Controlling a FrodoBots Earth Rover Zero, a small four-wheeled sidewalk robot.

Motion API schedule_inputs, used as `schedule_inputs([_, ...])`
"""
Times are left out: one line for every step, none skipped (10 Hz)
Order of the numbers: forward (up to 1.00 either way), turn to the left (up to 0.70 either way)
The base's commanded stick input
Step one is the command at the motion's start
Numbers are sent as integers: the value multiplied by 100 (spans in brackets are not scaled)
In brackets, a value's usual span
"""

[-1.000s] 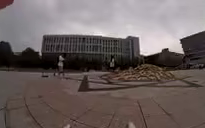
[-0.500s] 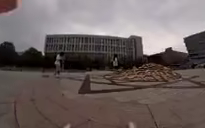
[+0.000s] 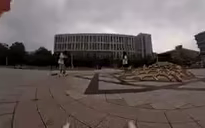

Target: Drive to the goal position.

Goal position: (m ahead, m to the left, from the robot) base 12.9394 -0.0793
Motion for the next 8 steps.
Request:
schedule_inputs([0, 70])
schedule_inputs([0, 70])
schedule_inputs([0, 70])
schedule_inputs([0, 70])
schedule_inputs([0, 70])
schedule_inputs([0, 70])
schedule_inputs([0, 70])
schedule_inputs([0, 70])
